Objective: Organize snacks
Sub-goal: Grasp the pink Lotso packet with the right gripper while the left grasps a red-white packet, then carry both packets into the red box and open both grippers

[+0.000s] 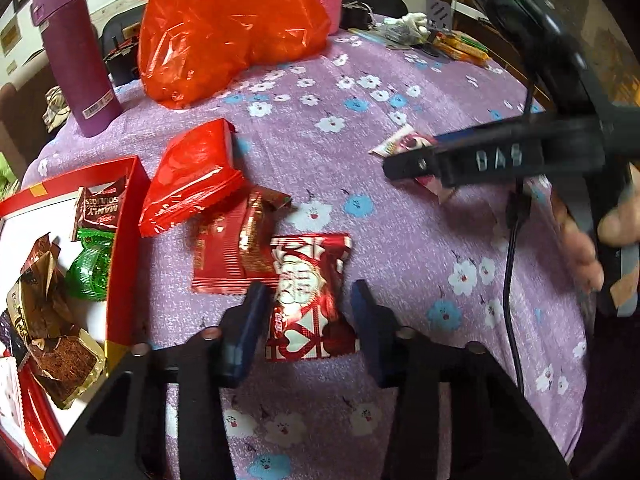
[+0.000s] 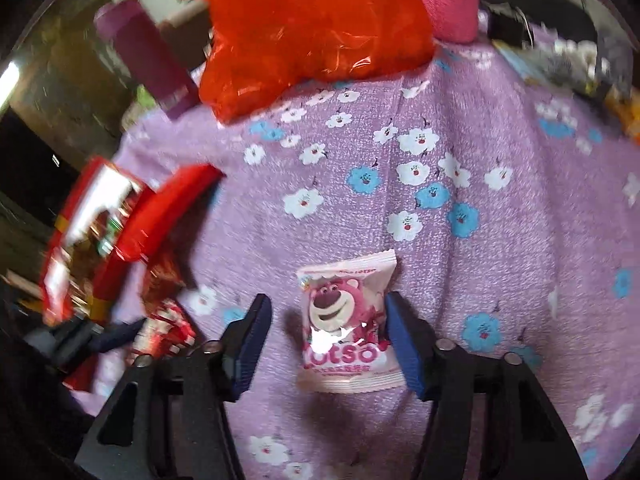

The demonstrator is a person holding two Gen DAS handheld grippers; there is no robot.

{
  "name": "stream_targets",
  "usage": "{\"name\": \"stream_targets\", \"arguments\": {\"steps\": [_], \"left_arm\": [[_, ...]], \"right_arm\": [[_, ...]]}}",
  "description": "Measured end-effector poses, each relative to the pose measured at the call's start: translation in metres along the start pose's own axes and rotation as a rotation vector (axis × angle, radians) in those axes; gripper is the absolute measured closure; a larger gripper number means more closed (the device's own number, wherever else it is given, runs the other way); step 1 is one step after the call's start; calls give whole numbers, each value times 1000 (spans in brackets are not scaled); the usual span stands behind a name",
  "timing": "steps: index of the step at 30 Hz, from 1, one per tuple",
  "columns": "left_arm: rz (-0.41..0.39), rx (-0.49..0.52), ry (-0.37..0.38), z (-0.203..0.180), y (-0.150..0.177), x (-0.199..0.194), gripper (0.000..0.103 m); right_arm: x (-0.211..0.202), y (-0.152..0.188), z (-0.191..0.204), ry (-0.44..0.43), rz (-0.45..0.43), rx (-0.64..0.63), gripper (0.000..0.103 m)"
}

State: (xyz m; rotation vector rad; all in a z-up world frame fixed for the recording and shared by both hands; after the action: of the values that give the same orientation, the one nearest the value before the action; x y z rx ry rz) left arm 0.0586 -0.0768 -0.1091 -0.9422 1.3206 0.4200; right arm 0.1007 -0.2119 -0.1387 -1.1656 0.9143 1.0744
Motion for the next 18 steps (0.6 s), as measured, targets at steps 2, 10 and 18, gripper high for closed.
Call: {"name": "stream_targets", "arguments": {"steps": [2, 10, 18], "left_arm": [[-1, -6, 0, 1, 1, 0, 71], [-12, 19, -4, -11, 22, -7, 77], [-26, -38, -15, -2, 33, -19, 78]], "right_arm": [[1, 1, 3, 58, 0, -15, 52], [1, 2, 3, 121, -3, -23, 61], [-1, 1, 11, -12, 4, -6, 65]]}}
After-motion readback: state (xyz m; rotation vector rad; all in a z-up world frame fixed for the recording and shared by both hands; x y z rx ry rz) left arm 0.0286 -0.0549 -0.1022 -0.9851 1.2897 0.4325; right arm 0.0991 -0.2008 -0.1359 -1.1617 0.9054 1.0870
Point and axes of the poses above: each gripper's, at about its wrist camera, not at the fingertips, and x roughly the way its jaws point, z to its left, y to its underside, the point moved 5 cm from there along x, roughly the way its jaws point, and after that the axes turned 11 degrees about z, right-handed, at the moved point
